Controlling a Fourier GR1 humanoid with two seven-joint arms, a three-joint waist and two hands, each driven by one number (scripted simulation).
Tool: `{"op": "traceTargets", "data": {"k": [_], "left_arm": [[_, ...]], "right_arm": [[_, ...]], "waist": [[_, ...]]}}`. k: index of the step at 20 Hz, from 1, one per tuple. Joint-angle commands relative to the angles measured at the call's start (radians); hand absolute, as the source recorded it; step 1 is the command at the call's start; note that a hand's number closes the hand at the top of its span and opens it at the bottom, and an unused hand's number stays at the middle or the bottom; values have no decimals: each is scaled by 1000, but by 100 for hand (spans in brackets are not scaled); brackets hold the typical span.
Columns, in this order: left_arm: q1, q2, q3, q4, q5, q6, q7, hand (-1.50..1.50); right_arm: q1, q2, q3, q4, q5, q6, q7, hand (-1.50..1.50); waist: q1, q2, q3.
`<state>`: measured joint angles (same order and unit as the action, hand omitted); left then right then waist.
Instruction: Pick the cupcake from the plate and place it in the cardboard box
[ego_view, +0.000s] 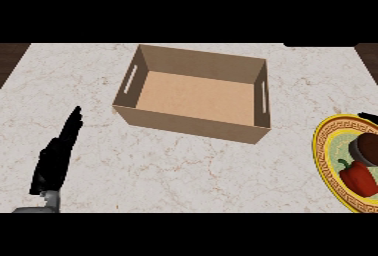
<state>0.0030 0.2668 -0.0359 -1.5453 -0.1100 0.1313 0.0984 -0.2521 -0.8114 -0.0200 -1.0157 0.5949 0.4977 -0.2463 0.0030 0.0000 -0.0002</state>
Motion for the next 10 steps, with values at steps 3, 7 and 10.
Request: {"op": "traceTargets", "data": {"k": [3,7,10], "left_arm": [[31,-20,27,-1,-13,-31,-37,0],[-25,-56,27,50,-55,-6,-21,0],[59,-46,30,-104,-38,-32,35,0]], "right_arm": [[42,39,-40,-70,30,31,37,-150],[58,52,-34,-43,93,1,-22,-150],[-3,91,-17,21,144,-17,-10,-150]], "waist": [[-4,-1,0],[-5,0,0],[3,0,0]]}}
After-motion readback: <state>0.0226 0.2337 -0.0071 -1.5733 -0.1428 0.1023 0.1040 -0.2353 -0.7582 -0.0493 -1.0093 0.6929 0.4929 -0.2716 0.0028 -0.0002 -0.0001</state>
